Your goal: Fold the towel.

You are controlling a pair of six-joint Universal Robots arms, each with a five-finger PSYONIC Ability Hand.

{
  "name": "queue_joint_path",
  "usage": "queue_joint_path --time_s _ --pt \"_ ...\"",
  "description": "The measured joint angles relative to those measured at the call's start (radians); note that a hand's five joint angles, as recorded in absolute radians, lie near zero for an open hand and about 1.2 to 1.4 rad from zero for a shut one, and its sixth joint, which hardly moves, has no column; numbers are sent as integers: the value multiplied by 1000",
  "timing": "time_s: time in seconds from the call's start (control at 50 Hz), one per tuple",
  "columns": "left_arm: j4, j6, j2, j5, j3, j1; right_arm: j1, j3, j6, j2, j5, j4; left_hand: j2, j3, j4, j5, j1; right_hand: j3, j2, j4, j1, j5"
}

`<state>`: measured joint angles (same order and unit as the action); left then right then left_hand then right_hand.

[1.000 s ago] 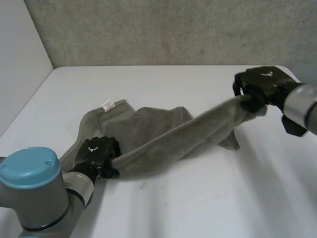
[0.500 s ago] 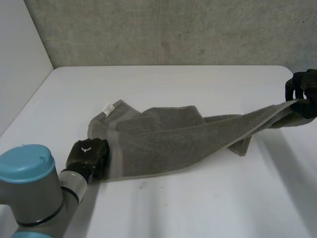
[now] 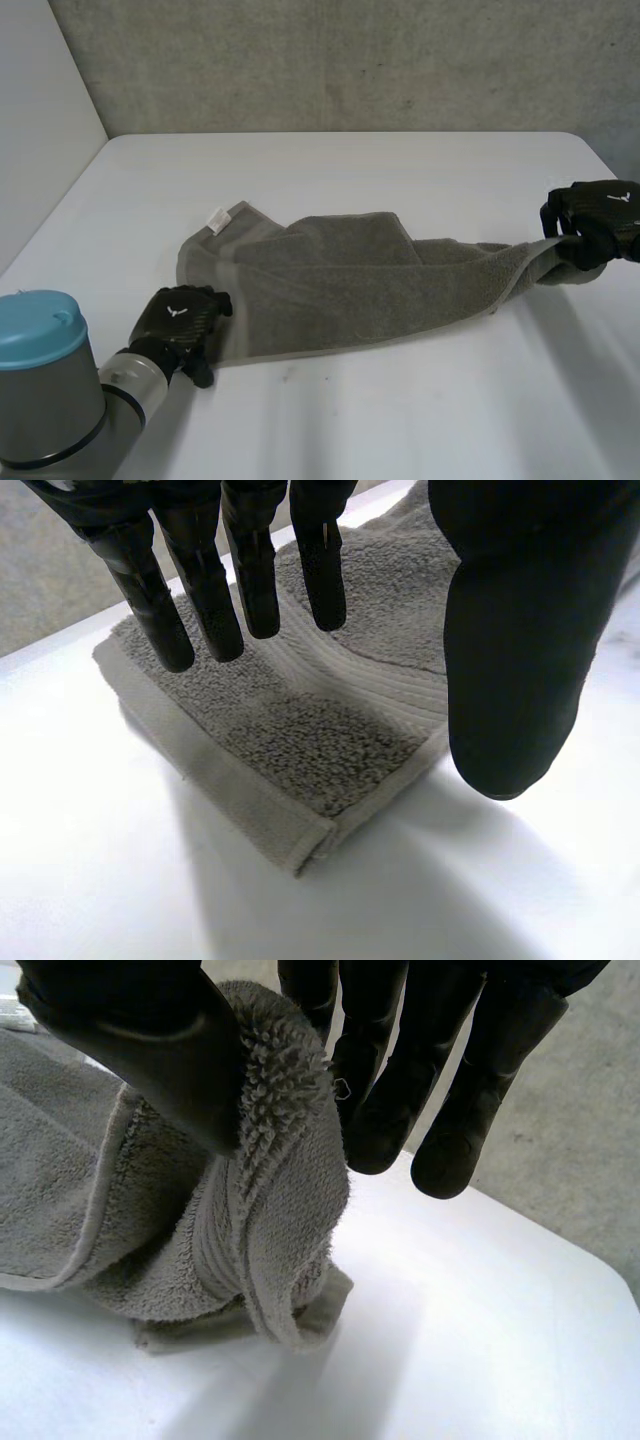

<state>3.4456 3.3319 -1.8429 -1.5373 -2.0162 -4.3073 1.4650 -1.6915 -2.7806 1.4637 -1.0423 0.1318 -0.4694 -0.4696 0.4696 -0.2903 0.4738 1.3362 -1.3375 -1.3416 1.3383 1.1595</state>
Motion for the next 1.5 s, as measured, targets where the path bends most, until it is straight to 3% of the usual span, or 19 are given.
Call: queue_joint_path --time_s 0.38,1.0,1.16,1.3,1.5 --pt "60 6 -105 6 42 -25 1 -34 23 -20 6 -5 -90 -89 89 -93 86 0 0 0 0 0" --pt "93 6 -203 9 181 -26 -6 -50 43 -20 9 -6 -573 -571 573 -573 565 3 0 0 0 0" --pt "66 6 -160 10 150 -30 -6 -52 47 -20 8 -6 -499 -498 498 -511 494 3 0 0 0 0" --pt "33 6 -75 11 96 -34 -6 -54 49 -20 7 -6 -266 -267 266 -270 263 3 0 0 0 0" --pt "17 6 -51 12 61 -40 -5 -58 66 -21 3 -5 -227 -227 225 -229 227 3 0 0 0 0"
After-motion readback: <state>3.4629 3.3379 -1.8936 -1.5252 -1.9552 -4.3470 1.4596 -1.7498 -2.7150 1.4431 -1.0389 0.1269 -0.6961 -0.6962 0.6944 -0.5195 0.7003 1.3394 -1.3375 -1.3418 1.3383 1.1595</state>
